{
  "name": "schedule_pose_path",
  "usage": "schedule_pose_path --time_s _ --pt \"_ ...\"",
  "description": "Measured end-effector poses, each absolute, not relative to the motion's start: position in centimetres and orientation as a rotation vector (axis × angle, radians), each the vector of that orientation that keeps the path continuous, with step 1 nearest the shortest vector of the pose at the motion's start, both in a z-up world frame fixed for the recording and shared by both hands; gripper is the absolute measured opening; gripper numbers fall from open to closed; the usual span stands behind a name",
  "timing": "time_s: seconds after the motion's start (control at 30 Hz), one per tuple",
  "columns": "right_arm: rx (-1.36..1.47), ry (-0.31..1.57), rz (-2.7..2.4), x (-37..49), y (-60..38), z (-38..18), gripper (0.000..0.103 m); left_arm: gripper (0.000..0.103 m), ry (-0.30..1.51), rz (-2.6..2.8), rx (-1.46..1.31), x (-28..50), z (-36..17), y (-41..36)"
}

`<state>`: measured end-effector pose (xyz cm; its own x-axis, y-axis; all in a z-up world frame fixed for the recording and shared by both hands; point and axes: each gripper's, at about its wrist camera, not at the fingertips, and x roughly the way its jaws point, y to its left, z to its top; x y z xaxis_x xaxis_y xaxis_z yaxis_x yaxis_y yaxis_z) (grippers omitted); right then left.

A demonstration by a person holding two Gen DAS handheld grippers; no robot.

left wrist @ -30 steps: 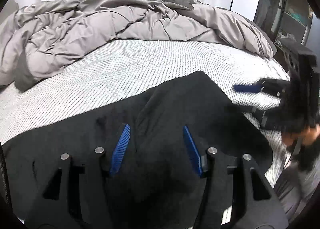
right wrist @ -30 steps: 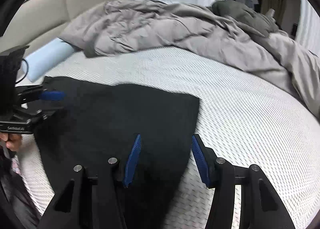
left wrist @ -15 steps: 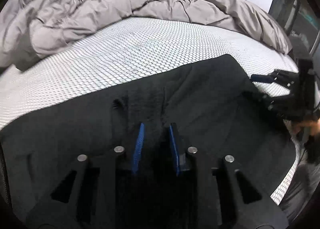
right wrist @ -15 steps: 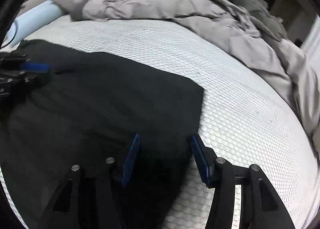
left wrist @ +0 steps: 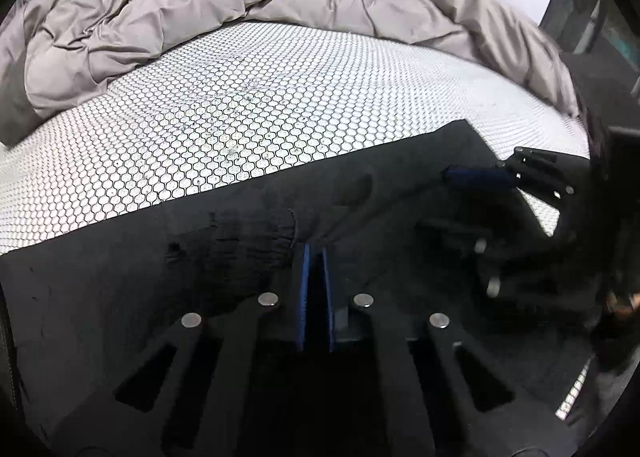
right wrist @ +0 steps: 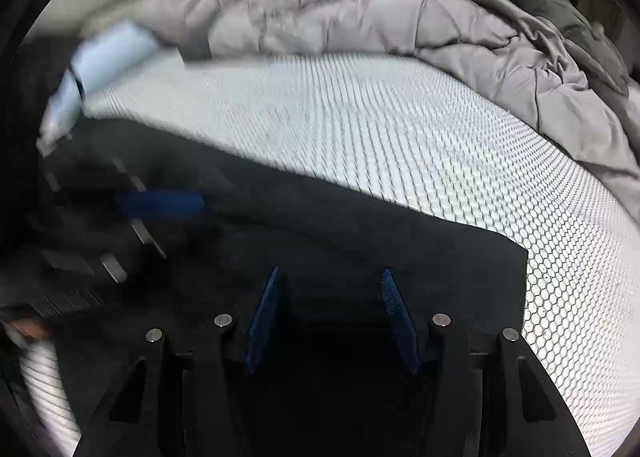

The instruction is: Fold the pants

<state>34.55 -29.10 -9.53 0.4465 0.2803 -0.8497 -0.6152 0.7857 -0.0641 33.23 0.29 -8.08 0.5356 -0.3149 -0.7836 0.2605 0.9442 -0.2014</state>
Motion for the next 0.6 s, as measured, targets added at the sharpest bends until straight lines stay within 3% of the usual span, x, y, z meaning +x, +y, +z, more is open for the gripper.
schedule_pose_path --time_s 0.07,0.33,0.4,0.6 --pt "-0.424 0.943 0.535 34.6 -29.8 -9.4 0.054 0.001 0.944 -0.346 -0.078 32.7 -8.0 1.2" --pt "-0.381 0.905 0.414 33.7 -35.3 -7.2 0.057 0.003 0.869 -0.375 -0.028 27.6 -3.9 1.0" --pt "-0.329 0.879 0.459 32.0 -35.0 -5.6 0.057 0.009 0.842 -0.431 -0.017 26.0 -3.2 -0.2" --pt "-0.355 0.97 0.685 28.4 -29.3 -7.1 0.057 0.013 0.962 -0.475 0.057 24.0 -7.4 -1.8"
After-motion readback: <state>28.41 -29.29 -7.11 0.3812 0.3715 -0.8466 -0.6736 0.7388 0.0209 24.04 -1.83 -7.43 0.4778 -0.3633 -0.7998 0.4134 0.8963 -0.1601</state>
